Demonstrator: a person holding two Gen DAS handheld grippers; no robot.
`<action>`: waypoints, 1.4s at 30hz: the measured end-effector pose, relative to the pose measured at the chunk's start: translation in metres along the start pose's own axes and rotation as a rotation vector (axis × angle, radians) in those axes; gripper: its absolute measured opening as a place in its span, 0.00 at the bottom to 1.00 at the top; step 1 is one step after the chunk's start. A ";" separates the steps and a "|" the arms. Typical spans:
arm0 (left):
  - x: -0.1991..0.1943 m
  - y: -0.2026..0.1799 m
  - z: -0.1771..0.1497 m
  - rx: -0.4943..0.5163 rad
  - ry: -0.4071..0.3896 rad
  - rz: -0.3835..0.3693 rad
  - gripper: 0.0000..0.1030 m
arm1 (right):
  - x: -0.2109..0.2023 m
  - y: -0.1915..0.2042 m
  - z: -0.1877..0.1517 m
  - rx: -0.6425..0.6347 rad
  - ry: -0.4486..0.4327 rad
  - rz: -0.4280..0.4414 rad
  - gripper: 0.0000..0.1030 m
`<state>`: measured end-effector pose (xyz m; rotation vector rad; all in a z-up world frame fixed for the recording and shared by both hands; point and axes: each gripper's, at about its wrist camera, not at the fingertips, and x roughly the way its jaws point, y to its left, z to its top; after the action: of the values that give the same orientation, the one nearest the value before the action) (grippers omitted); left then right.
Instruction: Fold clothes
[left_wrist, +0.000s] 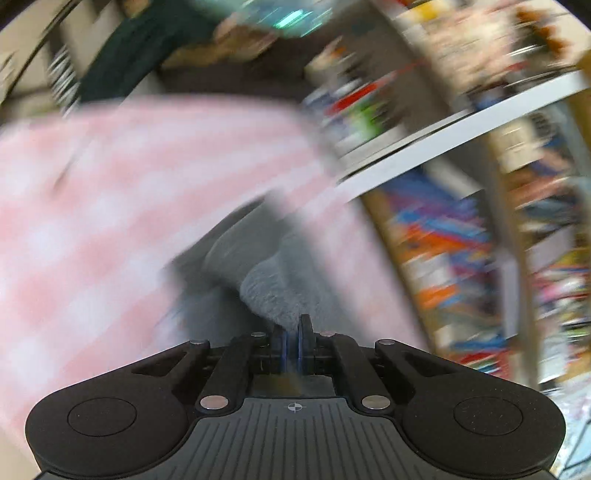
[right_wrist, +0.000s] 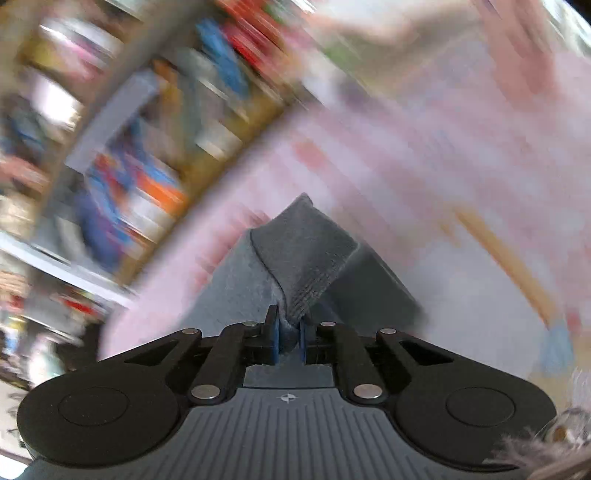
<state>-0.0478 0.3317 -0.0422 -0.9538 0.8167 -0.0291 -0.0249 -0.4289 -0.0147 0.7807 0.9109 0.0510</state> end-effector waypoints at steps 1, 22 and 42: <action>0.005 0.008 -0.005 -0.019 0.016 0.023 0.03 | 0.005 -0.004 -0.004 0.007 0.014 -0.016 0.09; -0.004 0.011 -0.017 0.054 0.026 0.026 0.10 | 0.004 -0.017 -0.026 0.013 0.035 -0.126 0.25; 0.045 -0.026 0.005 0.025 0.004 0.030 0.12 | 0.028 -0.015 -0.031 0.043 0.051 -0.161 0.11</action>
<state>-0.0047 0.3027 -0.0488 -0.9176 0.8326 -0.0153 -0.0338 -0.4123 -0.0548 0.7459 1.0229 -0.0903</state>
